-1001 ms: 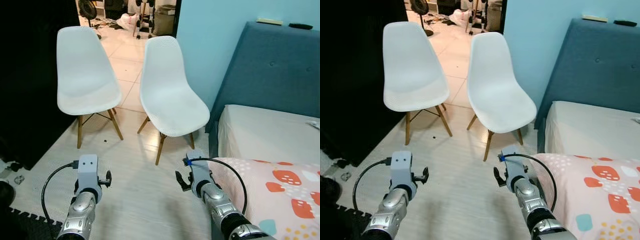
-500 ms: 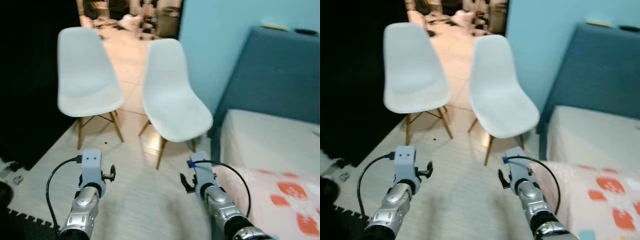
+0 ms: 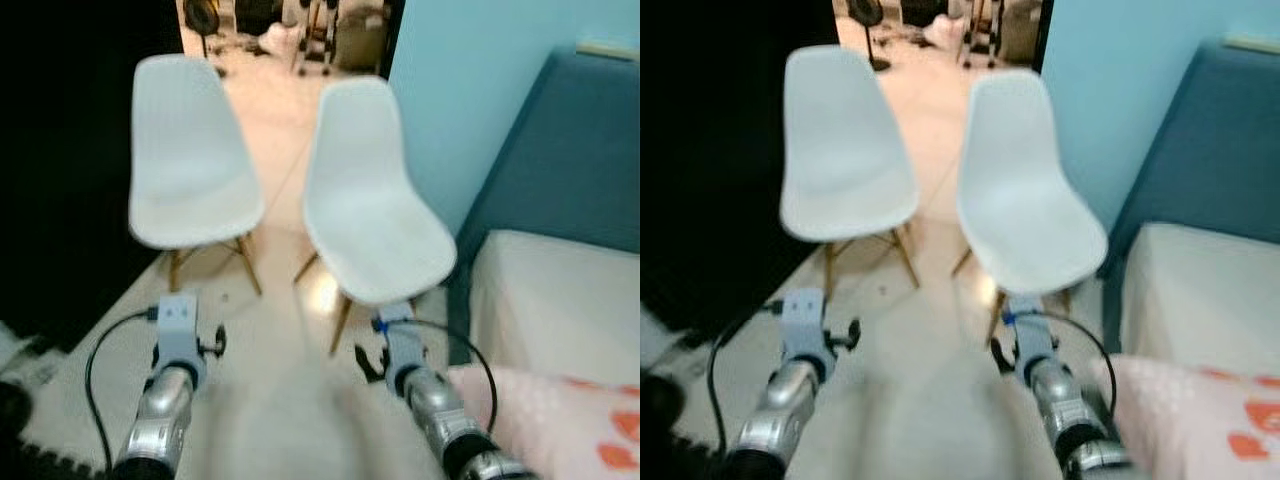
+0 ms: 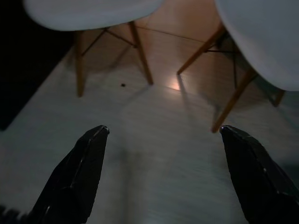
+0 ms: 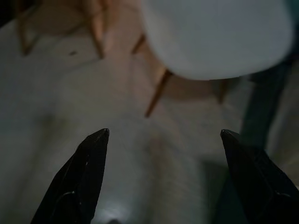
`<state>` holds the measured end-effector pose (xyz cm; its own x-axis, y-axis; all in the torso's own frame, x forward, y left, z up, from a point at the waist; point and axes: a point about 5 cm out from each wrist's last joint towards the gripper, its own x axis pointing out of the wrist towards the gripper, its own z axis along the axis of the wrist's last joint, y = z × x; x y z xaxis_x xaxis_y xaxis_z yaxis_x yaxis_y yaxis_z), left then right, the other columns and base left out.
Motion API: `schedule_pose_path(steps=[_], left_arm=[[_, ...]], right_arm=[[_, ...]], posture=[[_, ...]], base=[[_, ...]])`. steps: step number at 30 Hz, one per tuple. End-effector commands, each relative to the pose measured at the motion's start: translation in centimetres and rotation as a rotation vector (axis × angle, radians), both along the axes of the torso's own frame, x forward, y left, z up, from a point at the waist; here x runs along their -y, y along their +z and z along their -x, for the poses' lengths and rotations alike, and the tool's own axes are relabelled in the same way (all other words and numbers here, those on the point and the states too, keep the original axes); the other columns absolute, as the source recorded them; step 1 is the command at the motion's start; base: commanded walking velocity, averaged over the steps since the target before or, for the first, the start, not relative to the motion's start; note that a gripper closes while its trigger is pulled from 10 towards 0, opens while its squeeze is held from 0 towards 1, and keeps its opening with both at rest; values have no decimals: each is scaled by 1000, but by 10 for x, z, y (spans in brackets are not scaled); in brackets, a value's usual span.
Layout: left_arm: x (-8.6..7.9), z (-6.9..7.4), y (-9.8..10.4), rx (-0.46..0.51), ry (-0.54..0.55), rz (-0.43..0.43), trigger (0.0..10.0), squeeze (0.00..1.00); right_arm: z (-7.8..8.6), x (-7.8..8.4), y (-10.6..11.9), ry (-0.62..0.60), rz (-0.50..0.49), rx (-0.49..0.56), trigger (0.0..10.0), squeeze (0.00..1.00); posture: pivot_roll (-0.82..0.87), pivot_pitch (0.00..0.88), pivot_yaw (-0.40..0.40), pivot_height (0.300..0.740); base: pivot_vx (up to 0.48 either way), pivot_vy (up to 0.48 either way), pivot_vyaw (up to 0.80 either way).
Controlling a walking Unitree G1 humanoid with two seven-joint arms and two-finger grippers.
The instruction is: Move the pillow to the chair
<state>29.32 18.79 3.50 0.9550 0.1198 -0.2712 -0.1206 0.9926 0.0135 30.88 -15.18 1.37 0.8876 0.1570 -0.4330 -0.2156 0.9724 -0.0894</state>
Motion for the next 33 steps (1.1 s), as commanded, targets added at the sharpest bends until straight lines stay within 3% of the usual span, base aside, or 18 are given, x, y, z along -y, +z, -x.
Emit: schedule_pose_path(steps=[1, 33], left_arm=[[-4, 5, -7, -36, 3, -7, 10000, 0], [7, -10, -2, -38, -69, 1, 10000, 0]], right_arm=[[7, 0, -8, -30, -15, -34, 10000, 0], [5, 1, -5, -74, -17, -3, 10000, 0]], posture=[[10, 61, -44, 705], [-35, 31, 14, 705]], base=[[270, 0, -469], [264, 0, -15]])
